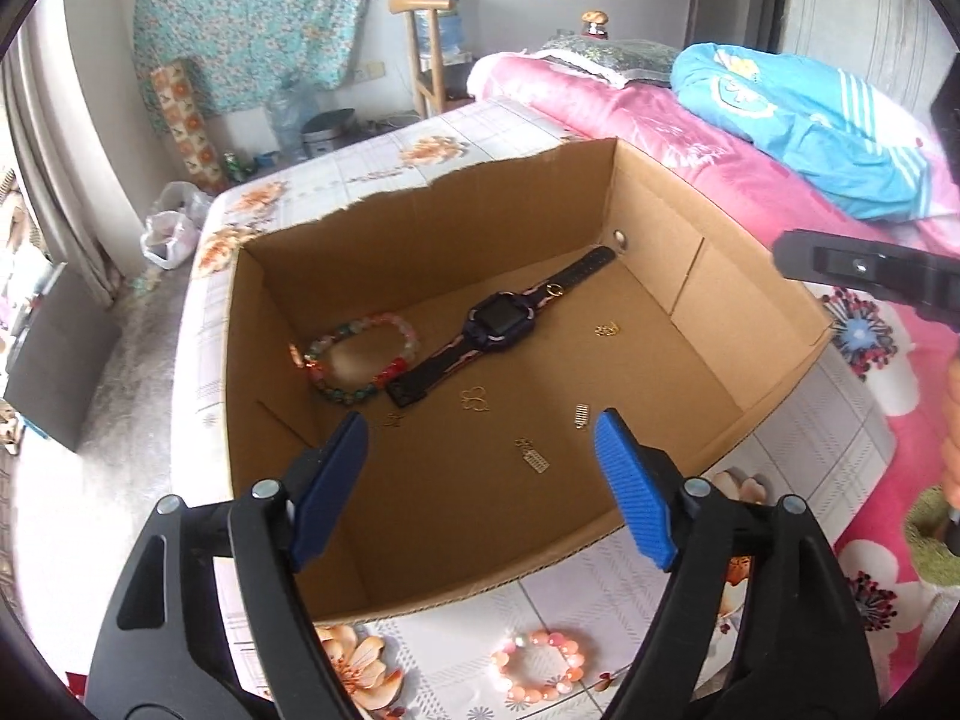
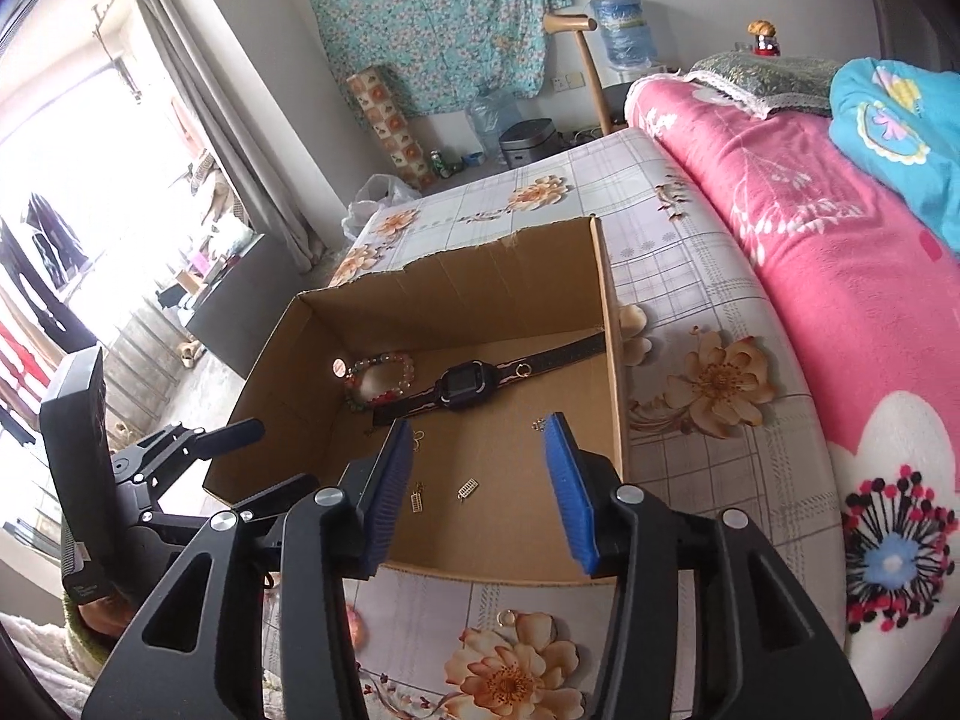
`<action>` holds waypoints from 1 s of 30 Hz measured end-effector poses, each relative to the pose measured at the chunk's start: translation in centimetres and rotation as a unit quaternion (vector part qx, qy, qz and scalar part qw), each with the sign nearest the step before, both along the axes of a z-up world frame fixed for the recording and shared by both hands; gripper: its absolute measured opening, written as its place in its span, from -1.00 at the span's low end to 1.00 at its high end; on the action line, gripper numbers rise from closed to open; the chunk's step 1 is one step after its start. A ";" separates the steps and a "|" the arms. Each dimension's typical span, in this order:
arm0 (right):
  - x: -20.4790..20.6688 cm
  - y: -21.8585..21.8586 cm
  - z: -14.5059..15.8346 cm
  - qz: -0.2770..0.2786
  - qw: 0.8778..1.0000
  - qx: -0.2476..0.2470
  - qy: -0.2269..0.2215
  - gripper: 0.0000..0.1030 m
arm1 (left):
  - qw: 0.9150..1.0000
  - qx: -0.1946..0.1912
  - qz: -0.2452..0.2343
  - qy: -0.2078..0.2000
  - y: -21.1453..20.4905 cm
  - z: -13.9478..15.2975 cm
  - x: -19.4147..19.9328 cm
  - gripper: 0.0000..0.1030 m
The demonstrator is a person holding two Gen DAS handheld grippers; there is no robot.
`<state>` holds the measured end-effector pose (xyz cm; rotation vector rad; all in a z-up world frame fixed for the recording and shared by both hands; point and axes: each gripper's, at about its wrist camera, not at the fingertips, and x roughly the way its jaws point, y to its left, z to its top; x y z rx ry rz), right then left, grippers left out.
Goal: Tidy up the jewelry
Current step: 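Withdraw both open grippers from the box back over the sheet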
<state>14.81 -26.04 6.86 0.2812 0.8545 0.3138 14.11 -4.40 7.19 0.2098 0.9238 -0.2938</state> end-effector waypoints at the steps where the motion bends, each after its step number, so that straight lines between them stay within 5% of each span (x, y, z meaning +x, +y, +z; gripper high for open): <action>1: -0.4 0.1 0.2 -0.003 1.000 -0.004 -0.005 -0.09 | 1.000 0.004 0.002 -0.004 0.0 0.1 -0.2 0.50; 15: -5.9 1.0 1.0 -0.011 0.999 -0.032 -0.040 0.07 | 0.998 0.045 0.013 -0.045 0.5 1.5 -3.1 0.59; 19: -7.6 0.6 0.4 -0.015 0.999 -0.033 -0.036 0.07 | 0.998 0.029 0.004 -0.056 1.4 1.7 -4.4 0.60; 24: -9.5 0.2 -2.3 -0.024 0.999 -0.048 -0.009 0.07 | 0.998 -0.026 -0.021 -0.058 3.9 0.6 -7.6 0.63; 30: -9.4 0.8 -8.0 -0.044 0.994 -0.078 0.065 0.07 | 0.998 -0.042 -0.039 0.003 4.3 -3.9 -10.3 0.63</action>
